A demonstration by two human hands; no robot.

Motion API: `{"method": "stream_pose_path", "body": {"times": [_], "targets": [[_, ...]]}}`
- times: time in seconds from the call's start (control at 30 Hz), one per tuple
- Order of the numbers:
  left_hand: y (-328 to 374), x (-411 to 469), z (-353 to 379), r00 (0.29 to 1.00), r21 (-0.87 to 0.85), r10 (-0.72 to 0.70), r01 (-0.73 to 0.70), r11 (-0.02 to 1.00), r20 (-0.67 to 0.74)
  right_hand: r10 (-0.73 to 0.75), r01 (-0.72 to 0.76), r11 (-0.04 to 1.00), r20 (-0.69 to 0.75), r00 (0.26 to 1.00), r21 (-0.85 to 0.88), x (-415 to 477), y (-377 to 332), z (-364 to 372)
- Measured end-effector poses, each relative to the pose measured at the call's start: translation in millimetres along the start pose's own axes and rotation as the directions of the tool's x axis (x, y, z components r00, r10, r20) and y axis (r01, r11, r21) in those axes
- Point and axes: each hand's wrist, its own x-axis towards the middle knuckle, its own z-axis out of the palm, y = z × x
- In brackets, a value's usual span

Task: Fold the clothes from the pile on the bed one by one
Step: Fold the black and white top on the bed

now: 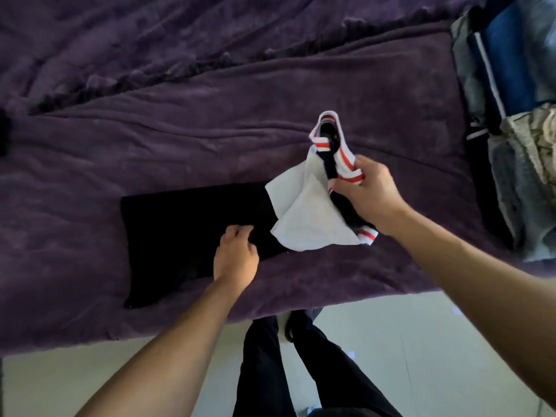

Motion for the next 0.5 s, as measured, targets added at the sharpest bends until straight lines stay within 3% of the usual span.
{"method": "stream_pose_path", "body": {"times": [0.13, 0.27, 0.3, 0.37, 0.43, 0.5], "targets": [[-45.7, -34.5, -26.0, 0.961, -0.108, -0.268, 0.26, 0.96, -0.068, -0.136, 0.168, 0.976, 0.222, 0.966, -0.136, -21.3, -39.3, 78.4], [-83.0, -56.4, -37.6, 0.911, -0.108, -0.395, 0.383, 0.917, -0.122, -0.014, 0.103, 0.986, 0.555, 0.831, -0.129, -40.6, -39.3, 148.4], [-88.9, -59.1, -39.5, 0.904, -0.11, -0.408, 0.395, 0.912, -0.13, 0.014, 0.067, 0.99, 0.55, 0.835, -0.126, -42.2, -34.5, 152.3], [-94.0, -60.8, -40.3, 0.918, -0.089, -0.372, 0.362, 0.928, -0.141, 0.035, 0.021, 0.989, 0.378, 0.925, -0.145, -39.5, -19.4, 143.6], [-90.2, -58.0, -35.3, 0.962, -0.024, -0.224, 0.223, 0.975, -0.158, 0.095, -0.074, 0.984, 0.128, 0.987, -0.164, -30.5, 1.9, 122.5], [-78.3, -47.2, -24.6, 0.991, 0.087, -0.014, 0.026, 0.996, -0.13, 0.171, -0.17, 0.962, -0.014, 0.985, -0.213, -16.5, 22.8, 98.7]]}}
